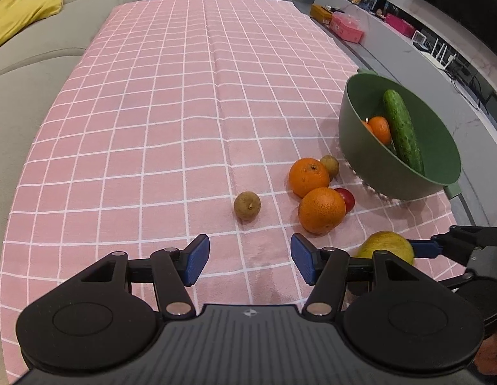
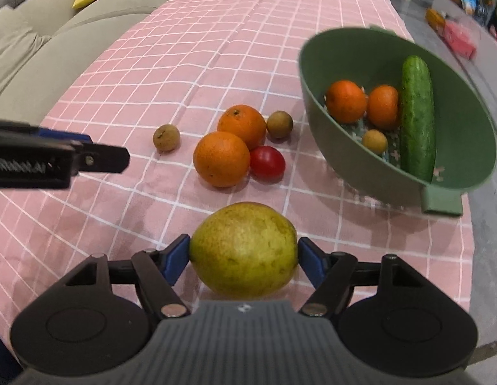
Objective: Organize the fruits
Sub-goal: 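Move the right tool to the large pear and grasp it, then grasp an orange with the left tool while the right tool holds the pear, then carry pear and orange over the green colander and release both inside, then grasp a kiwi with the left tool while the right tool grasps the red tomato, then carry kiwi and tomato over the green colander and release both inside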
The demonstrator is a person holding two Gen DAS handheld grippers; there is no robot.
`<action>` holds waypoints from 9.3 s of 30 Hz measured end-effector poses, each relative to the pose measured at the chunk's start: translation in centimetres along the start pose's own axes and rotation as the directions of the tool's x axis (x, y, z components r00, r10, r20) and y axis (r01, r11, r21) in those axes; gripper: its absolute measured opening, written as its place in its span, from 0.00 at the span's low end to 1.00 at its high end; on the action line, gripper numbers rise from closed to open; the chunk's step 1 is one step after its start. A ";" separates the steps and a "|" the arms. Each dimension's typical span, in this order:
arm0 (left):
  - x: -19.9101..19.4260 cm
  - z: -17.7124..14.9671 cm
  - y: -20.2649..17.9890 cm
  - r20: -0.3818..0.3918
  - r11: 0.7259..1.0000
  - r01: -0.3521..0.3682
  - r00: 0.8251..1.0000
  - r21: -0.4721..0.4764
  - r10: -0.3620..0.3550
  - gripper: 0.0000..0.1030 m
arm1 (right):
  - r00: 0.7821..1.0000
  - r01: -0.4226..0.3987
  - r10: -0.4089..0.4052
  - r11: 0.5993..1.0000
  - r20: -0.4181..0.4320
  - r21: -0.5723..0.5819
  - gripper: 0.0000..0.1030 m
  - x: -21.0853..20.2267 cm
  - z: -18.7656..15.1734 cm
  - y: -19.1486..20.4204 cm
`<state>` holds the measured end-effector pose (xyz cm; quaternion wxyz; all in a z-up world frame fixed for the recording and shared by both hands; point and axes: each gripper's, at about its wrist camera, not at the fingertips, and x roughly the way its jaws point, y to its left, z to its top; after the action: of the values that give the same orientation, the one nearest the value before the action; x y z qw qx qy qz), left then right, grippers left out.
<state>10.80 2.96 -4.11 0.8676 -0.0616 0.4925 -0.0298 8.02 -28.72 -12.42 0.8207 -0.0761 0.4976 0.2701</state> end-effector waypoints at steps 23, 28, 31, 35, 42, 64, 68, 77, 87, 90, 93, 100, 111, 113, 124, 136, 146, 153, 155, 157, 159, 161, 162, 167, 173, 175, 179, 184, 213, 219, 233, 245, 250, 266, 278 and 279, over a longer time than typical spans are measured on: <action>5.5 1.2 -5.5 0.006 0.990 0.105 0.994 0.096 -0.106 0.67 | 0.998 0.065 -0.063 0.987 -0.017 0.145 0.67 -1.7 -0.5 -6.6; 6.5 1.3 -5.7 -0.004 0.990 0.110 0.994 0.088 -0.110 0.63 | 0.998 0.062 -0.058 0.987 -0.027 0.147 0.67 -1.2 -0.5 -7.0; 6.6 1.4 -5.4 -0.001 0.990 0.117 0.993 0.074 -0.117 0.54 | 0.998 0.060 -0.057 0.988 -0.030 0.144 0.67 -1.1 -0.4 -7.0; 6.5 1.5 -5.1 -0.005 0.990 0.128 0.992 0.061 -0.128 0.51 | 0.998 0.057 -0.053 0.989 -0.032 0.137 0.67 -1.0 -0.4 -6.8; 6.1 1.2 -5.1 -0.010 0.988 0.135 0.991 0.078 -0.135 0.51 | 0.998 0.053 -0.049 0.989 -0.034 0.135 0.67 -1.1 -0.5 -6.9; -0.4 -0.2 -4.2 0.036 0.989 0.110 0.993 0.098 -0.114 0.51 | 0.995 -0.089 0.081 0.982 0.055 0.168 0.67 -7.9 -0.8 -8.4; -1.6 1.6 -5.7 0.069 0.984 0.120 0.989 0.132 -0.130 0.51 | 0.987 -0.100 0.072 0.975 0.144 0.198 0.67 -11.1 0.9 -10.1; -1.7 6.6 -11.1 0.120 0.953 0.143 0.976 0.266 -0.180 0.51 | 0.970 -0.029 -0.022 0.979 0.241 0.203 0.67 -14.2 6.1 -14.0; 0.7 8.5 -13.5 0.127 0.929 0.123 0.976 0.349 -0.177 0.51 | 0.966 -0.101 0.020 0.947 0.258 0.304 0.67 -12.1 9.5 -16.6; 1.1 9.7 -11.8 0.119 0.943 0.121 0.979 0.311 -0.165 0.51 | 0.973 -0.124 0.053 0.941 0.226 0.314 0.67 -9.8 9.2 -16.4; 1.9 11.7 -11.2 0.100 0.946 0.119 0.983 0.300 -0.156 0.51 | 0.979 -0.144 0.093 0.946 0.184 0.289 0.67 -6.9 7.9 -15.5; 6.1 15.4 -13.9 -0.008 0.928 0.174 0.983 0.330 -0.181 0.51 | 0.985 -0.148 0.118 0.951 0.122 0.272 0.67 -2.0 7.2 -13.7; 10.9 14.7 -17.3 -0.110 0.906 0.145 0.988 0.398 -0.109 0.51 | 0.990 -0.138 0.124 0.954 0.070 0.265 0.67 0.7 7.9 -13.1; 11.3 14.6 -17.4 -0.119 0.904 0.139 0.988 0.404 -0.098 0.51 | 0.991 -0.134 0.122 0.958 0.064 0.252 0.67 1.0 7.8 -12.9; 7.3 15.8 -16.3 -0.042 0.919 0.160 0.987 0.360 -0.155 0.79 | 0.994 -0.095 0.082 0.974 0.072 0.204 0.73 0.5 7.8 -11.8; -1.9 9.2 -4.9 0.126 0.988 0.089 0.986 0.129 -0.105 0.84 | 0.968 -0.069 0.016 0.977 0.250 0.203 0.71 -7.1 6.0 -11.6; 0.3 1.5 1.2 0.095 0.999 -0.035 0.995 -0.013 0.036 0.73 | 0.986 -0.050 0.027 0.990 0.164 0.133 0.63 -5.8 -0.3 -5.0; 0.1 1.1 1.9 0.095 1.000 0.013 0.995 0.005 -0.014 0.76 | 0.987 0.028 -0.025 0.999 0.160 -0.017 0.56 -2.3 0.2 -0.7; 0.1 0.8 2.3 0.097 1.000 0.015 0.995 0.001 -0.015 0.76 | 0.986 0.027 -0.023 0.999 0.167 -0.017 0.56 -2.0 0.5 -0.3; 0.3 0.8 2.4 0.097 1.000 0.015 0.995 0.002 -0.015 0.76 | 0.986 0.031 -0.028 0.999 0.167 -0.017 0.56 -1.3 0.7 -0.3; 0.4 0.7 2.3 0.099 1.000 0.014 0.995 0.007 -0.015 0.76 | 0.985 0.037 -0.034 0.999 0.167 -0.010 0.55 -0.9 1.0 -0.1; 0.5 0.8 1.9 0.105 0.999 0.020 0.994 0.031 -0.024 0.76 | 0.985 0.042 -0.041 0.999 0.169 -0.004 0.49 -0.5 1.2 0.1; 0.7 0.9 1.6 0.103 0.999 0.019 0.994 0.047 -0.024 0.76 | 0.984 0.043 -0.041 0.999 0.171 -0.005 0.48 -0.3 1.5 0.3; 1.3 1.5 1.0 0.106 0.997 0.033 0.994 0.071 -0.041 0.76 | 0.975 0.089 -0.077 0.995 0.208 -0.051 0.46 0.2 1.9 1.5; 2.5 1.8 0.8 0.099 0.992 0.085 0.991 0.093 -0.094 0.69 | 0.966 0.168 -0.142 0.980 0.216 -0.108 0.46 2.0 1.7 2.5; 3.1 1.7 0.9 0.086 0.991 0.091 0.991 0.096 -0.099 0.66 | 0.969 0.166 -0.142 0.980 0.202 -0.108 0.45 2.6 1.7 2.4; 4.2 1.6 1.2 0.070 0.991 0.102 0.992 0.084 -0.108 0.60 | 0.970 0.171 -0.151 0.981 0.192 -0.091 0.40 3.6 1.9 2.1; 5.0 1.6 1.8 0.059 0.992 0.118 0.991 0.054 -0.121 0.60 | 0.964 0.174 -0.160 0.983 0.212 -0.051 0.40 4.3 2.4 1.8; 5.6 1.1 2.1 0.031 0.992 0.100 0.994 0.072 -0.103 0.28 | 0.968 0.139 -0.140 0.990 0.211 0.020 0.25 5.8 3.0 0.8; 4.3 1.6 2.2 0.054 0.994 0.092 0.994 0.061 -0.095 0.28 | 0.967 0.123 -0.126 0.992 0.221 0.024 0.25 4.9 3.3 0.9; -0.7 1.5 1.4 0.125 0.997 0.062 0.990 0.052 -0.068 0.28 | 0.951 0.061 -0.064 0.998 0.303 0.018 0.25 -0.3 4.4 1.4; -3.9 1.9 -2.1 0.150 0.996 0.069 0.986 0.053 -0.076 0.28 | 0.915 0.038 -0.054 0.998 0.400 0.048 0.25 -6.5 5.2 -1.2; -5.0 2.6 -4.5 0.163 0.992 0.065 0.983 0.104 -0.081 0.28 | 0.900 0.030 -0.066 0.996 0.431 0.088 0.25 -8.5 5.5 -3.0; -8.1 8.2 -11.6 0.268 0.969 0.080 0.953 0.233 -0.143 0.28 | 0.840 0.005 -0.096 0.985 0.534 0.171 0.25 -14.3 6.8 -9.6; -3.4 11.7 -16.9 0.246 0.941 0.123 0.947 0.316 -0.206 0.28 | 0.837 0.010 -0.150 0.965 0.526 0.260 0.25 -14.3 8.0 -15.7; -2.9 11.7 -17.2 0.238 0.938 0.123 0.949 0.325 -0.207 0.28 | 0.840 0.006 -0.149 0.964 0.522 0.265 0.25 -14.1 8.1 -16.0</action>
<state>19.56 -12.85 6.65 0.9196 0.0287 0.3529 -0.1703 17.58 -44.24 1.39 0.9403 0.0874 0.2747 0.1812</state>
